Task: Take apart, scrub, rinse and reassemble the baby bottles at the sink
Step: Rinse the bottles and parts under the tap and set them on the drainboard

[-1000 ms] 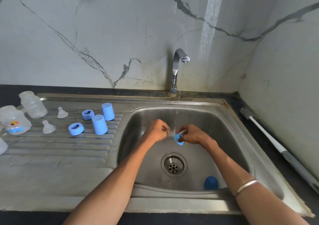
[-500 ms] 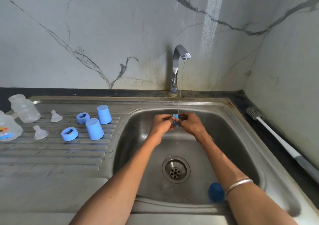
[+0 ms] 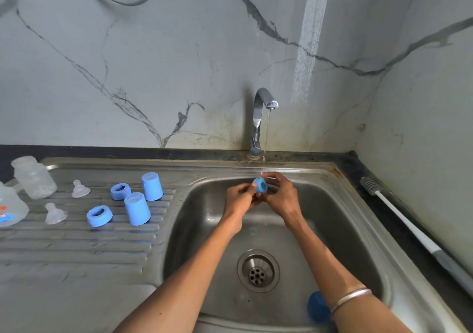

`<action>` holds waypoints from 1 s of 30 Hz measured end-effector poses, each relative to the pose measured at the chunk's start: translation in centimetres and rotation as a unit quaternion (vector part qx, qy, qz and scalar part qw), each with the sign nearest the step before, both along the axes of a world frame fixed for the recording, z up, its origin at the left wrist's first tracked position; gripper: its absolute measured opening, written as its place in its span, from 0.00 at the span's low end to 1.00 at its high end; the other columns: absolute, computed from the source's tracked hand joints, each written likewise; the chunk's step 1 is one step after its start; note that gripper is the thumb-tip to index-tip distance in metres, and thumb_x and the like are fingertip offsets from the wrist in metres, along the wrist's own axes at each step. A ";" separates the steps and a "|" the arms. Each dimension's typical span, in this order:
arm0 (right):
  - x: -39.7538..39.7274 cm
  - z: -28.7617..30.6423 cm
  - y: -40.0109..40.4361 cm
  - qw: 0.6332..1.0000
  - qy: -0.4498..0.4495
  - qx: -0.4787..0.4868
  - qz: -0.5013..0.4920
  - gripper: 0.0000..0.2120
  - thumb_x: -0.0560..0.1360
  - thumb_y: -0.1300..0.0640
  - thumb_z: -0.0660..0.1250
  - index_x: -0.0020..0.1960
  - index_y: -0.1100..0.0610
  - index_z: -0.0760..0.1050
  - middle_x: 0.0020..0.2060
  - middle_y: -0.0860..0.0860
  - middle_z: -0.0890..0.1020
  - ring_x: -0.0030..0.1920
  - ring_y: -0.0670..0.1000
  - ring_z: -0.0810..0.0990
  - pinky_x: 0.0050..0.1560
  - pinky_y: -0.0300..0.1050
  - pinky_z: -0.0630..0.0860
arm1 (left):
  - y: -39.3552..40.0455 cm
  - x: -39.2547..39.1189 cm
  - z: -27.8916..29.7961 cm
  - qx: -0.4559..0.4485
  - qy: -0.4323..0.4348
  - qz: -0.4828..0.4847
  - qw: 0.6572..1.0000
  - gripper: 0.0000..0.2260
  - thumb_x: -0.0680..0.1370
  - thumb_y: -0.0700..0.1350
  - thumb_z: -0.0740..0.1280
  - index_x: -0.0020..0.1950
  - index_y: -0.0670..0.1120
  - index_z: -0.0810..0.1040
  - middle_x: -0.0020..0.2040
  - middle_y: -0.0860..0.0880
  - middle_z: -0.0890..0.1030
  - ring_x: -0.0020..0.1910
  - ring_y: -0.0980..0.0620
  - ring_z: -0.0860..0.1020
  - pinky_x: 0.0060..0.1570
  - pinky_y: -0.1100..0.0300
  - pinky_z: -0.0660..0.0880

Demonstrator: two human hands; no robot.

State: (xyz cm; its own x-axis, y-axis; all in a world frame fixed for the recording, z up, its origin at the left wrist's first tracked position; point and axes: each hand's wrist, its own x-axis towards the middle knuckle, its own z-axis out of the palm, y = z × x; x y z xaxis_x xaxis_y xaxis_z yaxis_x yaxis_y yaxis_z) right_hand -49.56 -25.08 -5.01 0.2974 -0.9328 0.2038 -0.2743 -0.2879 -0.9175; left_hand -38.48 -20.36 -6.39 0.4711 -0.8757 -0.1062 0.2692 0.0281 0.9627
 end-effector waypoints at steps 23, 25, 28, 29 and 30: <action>0.5 0.5 0.0 0.998 -0.047 0.029 -0.006 0.16 0.74 0.55 0.74 0.62 0.51 0.81 0.56 0.49 0.84 0.57 0.48 0.81 0.55 0.39 0.78 | -0.3 0.4 0.9 -0.054 0.028 0.008 0.998 0.09 0.78 0.29 0.67 0.50 0.42 0.82 0.48 0.41 0.86 0.50 0.44 0.85 0.53 0.51 0.82; 0.4 0.4 -0.1 0.998 -0.047 0.006 -0.032 0.16 0.72 0.57 0.76 0.60 0.51 0.81 0.53 0.49 0.85 0.54 0.46 0.83 0.54 0.40 0.80 | -0.2 0.2 1.0 -0.055 0.024 -0.003 0.998 0.10 0.78 0.30 0.66 0.50 0.42 0.82 0.49 0.41 0.86 0.52 0.43 0.84 0.53 0.51 0.82; 0.2 0.6 -0.2 0.998 -0.055 -0.008 -0.031 0.24 0.67 0.60 0.80 0.61 0.52 0.79 0.52 0.48 0.85 0.52 0.44 0.83 0.55 0.41 0.81 | -0.3 -0.1 1.2 -0.047 0.039 0.002 0.998 0.06 0.81 0.36 0.65 0.48 0.41 0.83 0.49 0.38 0.85 0.51 0.42 0.84 0.50 0.54 0.83; 0.1 0.6 -0.2 0.998 -0.051 -0.011 -0.022 0.26 0.66 0.62 0.80 0.62 0.52 0.78 0.53 0.47 0.85 0.53 0.45 0.83 0.54 0.41 0.81 | -0.3 -0.1 1.2 -0.047 0.042 0.003 0.998 0.06 0.81 0.38 0.66 0.48 0.40 0.83 0.48 0.38 0.85 0.50 0.42 0.84 0.49 0.54 0.83; 0.2 0.6 -0.2 0.999 -0.046 -0.014 -0.013 0.28 0.66 0.63 0.80 0.63 0.52 0.78 0.53 0.47 0.84 0.54 0.45 0.83 0.53 0.39 0.81 | -0.5 0.0 1.0 -0.047 0.028 0.007 0.998 0.07 0.81 0.38 0.66 0.47 0.41 0.83 0.47 0.39 0.85 0.49 0.43 0.84 0.49 0.54 0.83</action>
State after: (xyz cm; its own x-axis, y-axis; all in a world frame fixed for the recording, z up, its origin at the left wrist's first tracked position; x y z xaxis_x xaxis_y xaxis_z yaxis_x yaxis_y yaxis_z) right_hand -49.39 -25.27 -4.37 0.2527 -0.9335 0.2542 -0.1976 -0.3070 -0.9309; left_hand -38.48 -20.82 -5.37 0.4785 -0.8767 -0.0505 0.3222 0.1218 0.9388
